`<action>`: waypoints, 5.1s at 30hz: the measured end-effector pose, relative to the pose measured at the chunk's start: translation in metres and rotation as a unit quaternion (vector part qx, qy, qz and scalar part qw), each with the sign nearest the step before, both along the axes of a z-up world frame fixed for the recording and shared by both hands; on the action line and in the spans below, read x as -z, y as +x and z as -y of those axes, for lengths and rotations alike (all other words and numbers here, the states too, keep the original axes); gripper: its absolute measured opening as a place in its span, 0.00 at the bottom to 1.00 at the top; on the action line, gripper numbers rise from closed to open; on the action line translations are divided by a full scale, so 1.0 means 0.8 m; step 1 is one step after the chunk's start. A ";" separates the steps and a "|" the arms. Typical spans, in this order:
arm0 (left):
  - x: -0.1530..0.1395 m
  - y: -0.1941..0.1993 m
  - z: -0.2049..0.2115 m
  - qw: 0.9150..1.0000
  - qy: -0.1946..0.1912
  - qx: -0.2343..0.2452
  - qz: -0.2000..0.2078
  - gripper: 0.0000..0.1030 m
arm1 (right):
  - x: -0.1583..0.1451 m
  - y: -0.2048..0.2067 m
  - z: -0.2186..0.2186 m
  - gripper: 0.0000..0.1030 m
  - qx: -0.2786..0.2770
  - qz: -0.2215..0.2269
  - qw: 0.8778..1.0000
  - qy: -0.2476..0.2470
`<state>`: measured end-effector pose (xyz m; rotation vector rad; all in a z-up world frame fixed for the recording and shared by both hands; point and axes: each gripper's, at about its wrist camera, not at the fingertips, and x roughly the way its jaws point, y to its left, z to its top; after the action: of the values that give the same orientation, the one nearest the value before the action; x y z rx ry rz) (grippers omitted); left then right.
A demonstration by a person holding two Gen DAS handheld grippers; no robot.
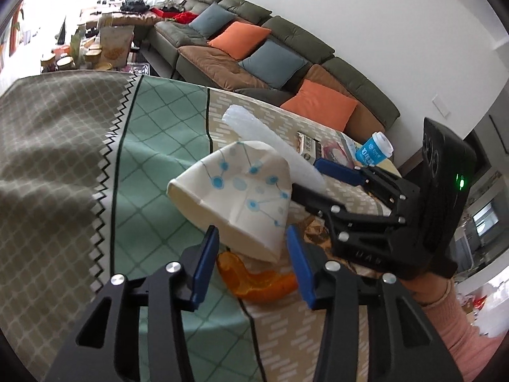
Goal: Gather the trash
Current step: 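Grasp the white paper cup with the left gripper while the right gripper grasps the foam net, then lift the paper cup and foam net and carry them toward the bin, then carry the paper cup and foam net over the teal bin with both grippers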
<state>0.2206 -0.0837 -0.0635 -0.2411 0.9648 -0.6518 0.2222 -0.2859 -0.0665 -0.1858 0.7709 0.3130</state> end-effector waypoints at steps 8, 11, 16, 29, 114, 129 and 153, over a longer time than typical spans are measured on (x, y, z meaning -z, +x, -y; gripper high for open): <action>0.004 0.014 0.000 1.000 -0.019 -0.007 -0.012 0.19 | -0.003 0.002 0.008 0.23 -0.001 0.004 1.000 0.016; 0.006 0.016 -0.006 0.999 -0.033 -0.014 -0.011 0.13 | -0.009 0.001 0.015 0.16 0.006 0.009 1.000 0.029; 0.004 0.010 -0.010 0.999 -0.039 -0.016 0.002 0.09 | -0.021 -0.004 0.028 0.14 0.014 0.009 0.997 0.076; -0.036 -0.045 -0.048 0.996 -0.009 -0.039 0.075 0.07 | -0.055 -0.044 0.020 0.13 -0.002 0.025 0.987 0.157; -0.052 -0.126 -0.141 0.989 0.015 -0.091 0.112 0.06 | -0.080 -0.113 -0.073 0.13 -0.102 0.031 0.975 0.195; -0.067 -0.209 -0.250 0.973 0.042 -0.185 0.133 0.06 | -0.069 -0.135 -0.183 0.13 -0.198 -0.007 0.956 0.217; -0.073 -0.272 -0.398 0.938 0.070 -0.314 0.132 0.06 | -0.068 -0.123 -0.341 0.13 -0.309 -0.052 0.924 0.221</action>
<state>0.0033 0.2351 -0.0054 -0.3082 0.6178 -0.0227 0.1238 -0.0128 -0.0125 0.0218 0.7130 1.0927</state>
